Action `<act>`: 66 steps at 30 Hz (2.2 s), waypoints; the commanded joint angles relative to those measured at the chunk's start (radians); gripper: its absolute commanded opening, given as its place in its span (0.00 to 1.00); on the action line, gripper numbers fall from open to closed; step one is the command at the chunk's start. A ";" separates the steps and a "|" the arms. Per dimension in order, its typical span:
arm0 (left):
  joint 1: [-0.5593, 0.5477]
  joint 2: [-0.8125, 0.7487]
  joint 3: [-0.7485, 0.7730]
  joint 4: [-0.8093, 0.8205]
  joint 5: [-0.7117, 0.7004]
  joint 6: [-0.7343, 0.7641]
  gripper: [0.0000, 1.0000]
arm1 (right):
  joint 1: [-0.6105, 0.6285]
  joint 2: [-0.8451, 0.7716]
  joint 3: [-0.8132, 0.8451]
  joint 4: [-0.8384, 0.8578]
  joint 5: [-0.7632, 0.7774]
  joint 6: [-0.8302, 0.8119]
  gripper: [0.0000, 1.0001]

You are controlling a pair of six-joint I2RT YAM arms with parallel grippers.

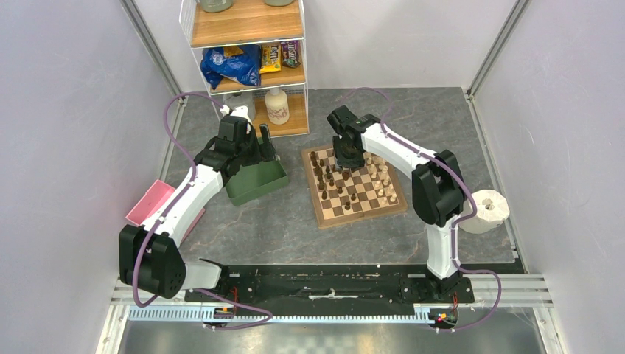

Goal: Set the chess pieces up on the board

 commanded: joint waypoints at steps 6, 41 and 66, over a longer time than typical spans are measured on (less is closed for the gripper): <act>0.005 -0.007 0.000 0.029 -0.004 -0.016 0.92 | 0.001 0.031 -0.003 0.021 0.008 -0.024 0.31; 0.004 -0.005 0.002 0.031 0.004 -0.020 0.92 | 0.216 -0.135 -0.177 0.063 -0.061 0.070 0.11; 0.004 0.001 0.000 0.033 0.004 -0.021 0.92 | 0.231 -0.068 -0.161 0.073 -0.084 0.050 0.14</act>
